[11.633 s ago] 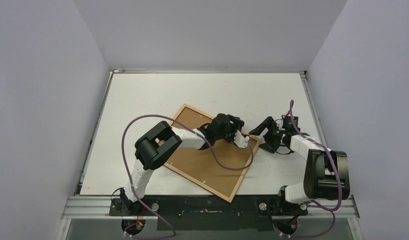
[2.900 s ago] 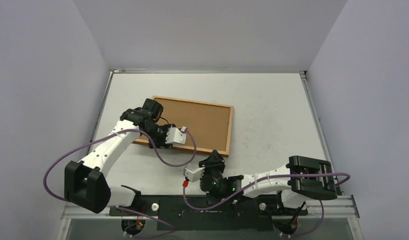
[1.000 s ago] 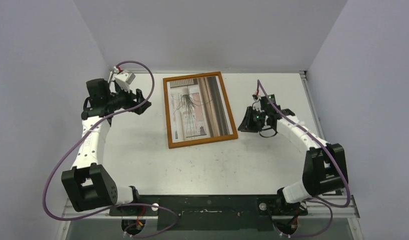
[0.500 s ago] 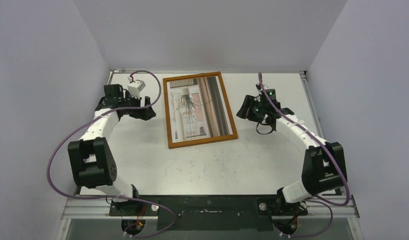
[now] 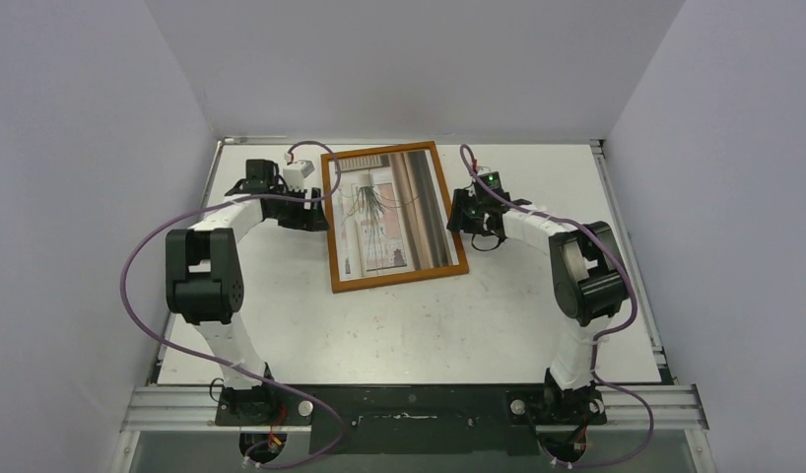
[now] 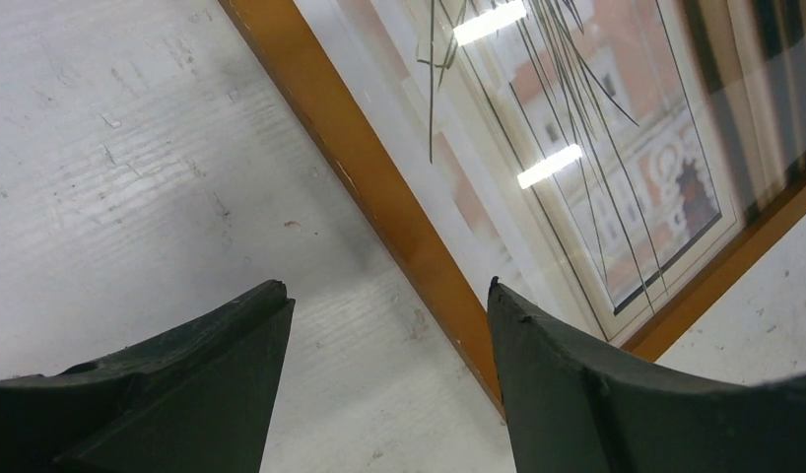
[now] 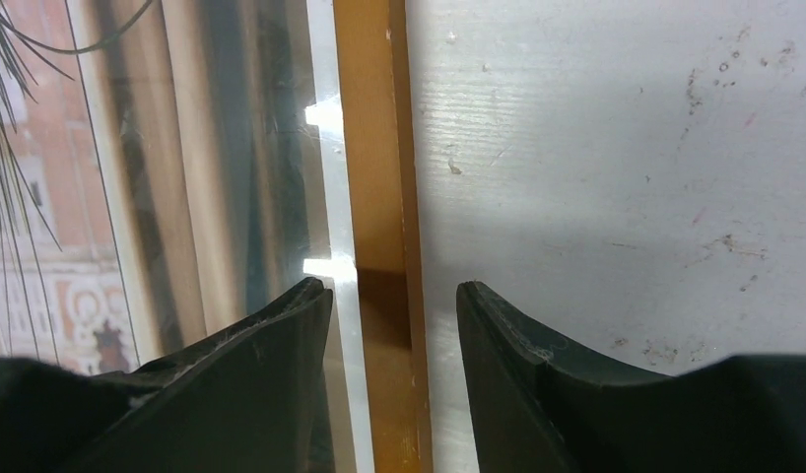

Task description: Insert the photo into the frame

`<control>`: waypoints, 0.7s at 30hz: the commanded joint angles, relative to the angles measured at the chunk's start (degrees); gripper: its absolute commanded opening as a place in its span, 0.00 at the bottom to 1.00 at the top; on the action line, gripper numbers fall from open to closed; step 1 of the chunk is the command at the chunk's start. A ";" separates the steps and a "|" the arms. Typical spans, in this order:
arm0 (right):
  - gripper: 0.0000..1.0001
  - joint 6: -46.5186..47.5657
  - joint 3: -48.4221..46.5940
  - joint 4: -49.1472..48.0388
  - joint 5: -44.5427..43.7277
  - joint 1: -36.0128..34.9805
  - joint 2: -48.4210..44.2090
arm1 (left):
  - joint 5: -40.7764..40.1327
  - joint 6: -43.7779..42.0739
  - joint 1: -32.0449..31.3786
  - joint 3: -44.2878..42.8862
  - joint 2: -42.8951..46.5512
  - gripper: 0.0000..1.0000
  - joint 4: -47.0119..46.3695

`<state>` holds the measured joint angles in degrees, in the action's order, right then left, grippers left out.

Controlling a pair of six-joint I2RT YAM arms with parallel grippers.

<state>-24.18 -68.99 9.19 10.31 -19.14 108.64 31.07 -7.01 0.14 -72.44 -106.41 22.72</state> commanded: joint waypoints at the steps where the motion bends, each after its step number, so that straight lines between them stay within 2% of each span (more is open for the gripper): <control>1: 0.49 0.24 -1.28 -4.49 -1.03 -1.10 -0.95 | -1.09 1.10 0.30 -3.58 -2.59 0.69 -1.69; 3: 0.44 0.12 0.01 -4.53 -1.57 -1.56 -1.70 | -1.19 1.03 0.30 -3.78 -3.72 0.66 -2.01; 6: 0.32 -0.64 3.87 -5.41 -3.43 -2.44 -4.26 | -0.94 1.10 0.30 -3.79 -5.22 0.60 -2.02; 8: 0.29 -1.37 7.87 -7.23 -4.46 -3.34 -6.80 | -0.16 0.96 -1.00 -3.61 -6.05 0.56 -1.90; 17: 0.28 -5.02 20.55 -8.38 -7.47 -6.19 -16.88 | 1.12 -1.19 -4.00 -1.08 -6.07 0.50 -1.59; 21: 0.35 -5.95 23.94 -7.05 -8.19 -6.94 -21.68 | 2.43 -1.85 -5.16 1.16 -4.29 0.49 -0.76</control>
<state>-28.42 -46.98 2.68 4.32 -25.34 92.84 31.35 -7.42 -4.08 -73.41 -113.19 22.22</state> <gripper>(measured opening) 0.317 0.496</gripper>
